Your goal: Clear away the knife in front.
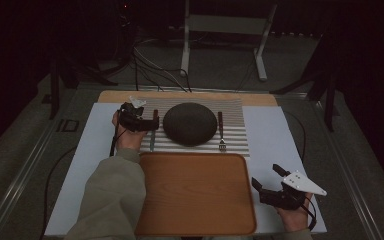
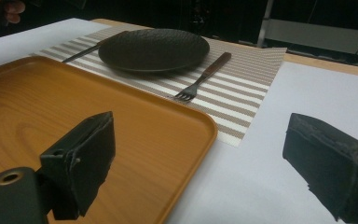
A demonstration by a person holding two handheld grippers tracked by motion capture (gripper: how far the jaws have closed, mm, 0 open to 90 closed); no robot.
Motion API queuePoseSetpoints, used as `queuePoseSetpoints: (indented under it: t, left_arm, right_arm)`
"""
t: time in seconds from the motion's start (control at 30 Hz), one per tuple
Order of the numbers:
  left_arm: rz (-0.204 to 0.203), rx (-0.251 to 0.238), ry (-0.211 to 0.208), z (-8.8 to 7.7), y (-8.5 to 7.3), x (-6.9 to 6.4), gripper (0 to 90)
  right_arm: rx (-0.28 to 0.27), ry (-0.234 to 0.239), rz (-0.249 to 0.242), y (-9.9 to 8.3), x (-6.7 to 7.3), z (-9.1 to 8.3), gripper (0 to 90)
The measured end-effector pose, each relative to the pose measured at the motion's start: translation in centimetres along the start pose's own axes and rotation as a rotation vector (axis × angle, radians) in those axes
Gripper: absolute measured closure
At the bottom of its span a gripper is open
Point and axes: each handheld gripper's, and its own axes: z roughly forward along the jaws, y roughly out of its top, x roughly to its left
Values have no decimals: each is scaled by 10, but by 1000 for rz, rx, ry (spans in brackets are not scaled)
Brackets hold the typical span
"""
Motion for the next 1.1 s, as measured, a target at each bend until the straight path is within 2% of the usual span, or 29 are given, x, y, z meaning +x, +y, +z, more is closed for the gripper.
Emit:
queuePoseSetpoints:
  t: [0.27,0.4,0.47,0.5,0.63,0.67,0.73,0.8,1.0,1.1]
  left_arm:
    - [-25,39,4,11,-2,-5,50]
    - [-36,92,16,19,-2,-9,86]
    - [-36,92,16,19,-2,-9,98]
    - [-42,118,12,24,-3,-12,132]
    - [-47,145,22,30,-4,-15,184]
    - [-38,159,43,33,-5,-17,202]
    - [-36,168,50,35,-6,-17,241]
    - [-42,193,80,39,-7,-19,317]
    - [-41,230,55,45,-10,-19,526]
    - [-44,239,48,48,-11,-19,554]
  right_arm:
    - [1,4,1,0,0,0,94]
    - [2,5,3,0,0,1,94]
    - [2,5,2,0,0,1,94]
    - [2,5,2,0,0,1,94]
    - [2,5,2,0,-1,0,94]
    - [2,5,3,0,-1,0,94]
    - [2,4,3,0,-1,0,94]
    - [1,5,5,0,-1,0,94]
    - [5,3,-2,0,-1,0,94]
    - [6,5,-2,0,-1,0,94]
